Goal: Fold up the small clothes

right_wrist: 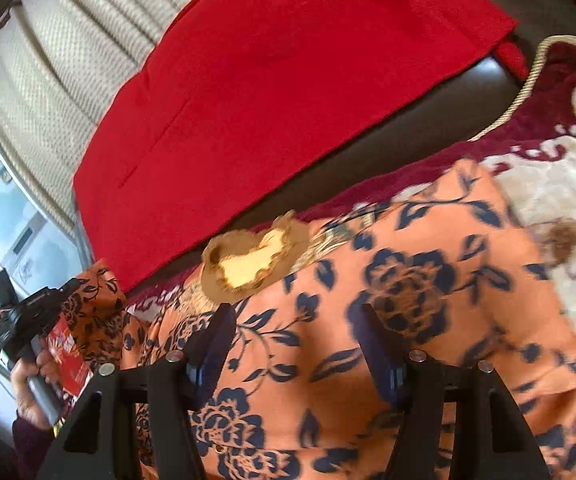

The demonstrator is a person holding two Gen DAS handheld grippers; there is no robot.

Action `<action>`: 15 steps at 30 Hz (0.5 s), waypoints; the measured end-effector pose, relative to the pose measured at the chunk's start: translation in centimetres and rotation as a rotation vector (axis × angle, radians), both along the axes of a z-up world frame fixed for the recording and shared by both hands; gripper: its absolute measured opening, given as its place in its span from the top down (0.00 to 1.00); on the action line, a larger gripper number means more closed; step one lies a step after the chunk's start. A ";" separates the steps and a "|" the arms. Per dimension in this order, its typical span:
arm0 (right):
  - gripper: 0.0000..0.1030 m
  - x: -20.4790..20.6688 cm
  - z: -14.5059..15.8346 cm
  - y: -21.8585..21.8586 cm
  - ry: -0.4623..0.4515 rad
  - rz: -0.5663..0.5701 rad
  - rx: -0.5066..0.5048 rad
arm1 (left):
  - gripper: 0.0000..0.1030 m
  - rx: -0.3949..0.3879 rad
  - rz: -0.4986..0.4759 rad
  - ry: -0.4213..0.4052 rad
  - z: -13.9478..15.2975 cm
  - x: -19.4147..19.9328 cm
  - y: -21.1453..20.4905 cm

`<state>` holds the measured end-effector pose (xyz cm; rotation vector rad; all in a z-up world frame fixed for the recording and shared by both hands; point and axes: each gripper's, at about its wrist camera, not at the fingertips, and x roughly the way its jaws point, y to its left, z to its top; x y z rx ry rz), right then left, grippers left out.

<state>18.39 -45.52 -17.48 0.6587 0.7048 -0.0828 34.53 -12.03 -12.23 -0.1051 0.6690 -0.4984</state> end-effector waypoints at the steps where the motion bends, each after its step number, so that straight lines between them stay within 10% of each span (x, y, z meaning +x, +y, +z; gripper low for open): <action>1: 0.37 -0.6 0.2 -0.5 -0.008 -0.014 0.000 | 0.94 0.021 -0.070 -0.006 0.0 -1.6 -2.9; 9: 0.36 -4.4 1.2 -5.6 -0.048 -0.120 0.068 | 0.86 0.273 -0.461 0.147 -5.8 -11.1 -16.4; 12: 0.33 -4.7 1.2 -6.8 -0.035 -0.122 0.130 | 0.79 0.209 -0.462 0.156 -5.4 -10.8 -14.3; 15: 0.28 -4.7 1.5 -6.7 -0.045 -0.105 0.155 | 0.27 0.016 -0.393 0.133 -3.1 -10.9 -8.4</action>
